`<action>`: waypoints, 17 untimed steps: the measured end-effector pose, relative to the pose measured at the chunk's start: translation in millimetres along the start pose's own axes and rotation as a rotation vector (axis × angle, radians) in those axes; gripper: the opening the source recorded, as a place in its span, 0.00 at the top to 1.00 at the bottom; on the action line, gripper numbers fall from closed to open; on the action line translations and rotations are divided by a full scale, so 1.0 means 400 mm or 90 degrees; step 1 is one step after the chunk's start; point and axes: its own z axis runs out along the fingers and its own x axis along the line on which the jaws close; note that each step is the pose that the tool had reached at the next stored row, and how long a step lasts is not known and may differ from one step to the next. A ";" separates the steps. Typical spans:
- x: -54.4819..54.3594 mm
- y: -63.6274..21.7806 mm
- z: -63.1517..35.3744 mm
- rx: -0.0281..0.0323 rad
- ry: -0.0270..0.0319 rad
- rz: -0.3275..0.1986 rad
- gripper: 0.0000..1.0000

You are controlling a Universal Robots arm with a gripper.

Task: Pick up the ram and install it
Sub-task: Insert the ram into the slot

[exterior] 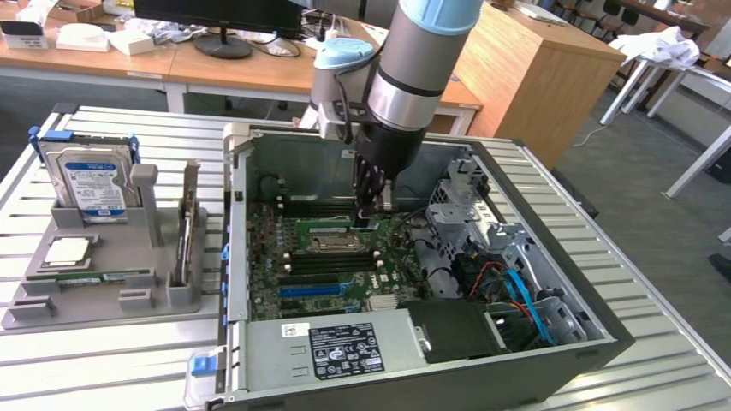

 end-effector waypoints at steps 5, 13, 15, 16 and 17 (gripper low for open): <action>0.000 -0.001 0.013 0.0001 -0.0001 0.000 0.89; 0.001 -0.001 0.031 0.0001 -0.0001 0.000 0.89; 0.001 -0.002 0.036 0.0001 -0.0001 0.000 0.89; 0.001 -0.002 0.038 0.0002 0.0000 0.000 0.89; 0.001 -0.002 0.041 0.0002 0.0000 0.000 0.89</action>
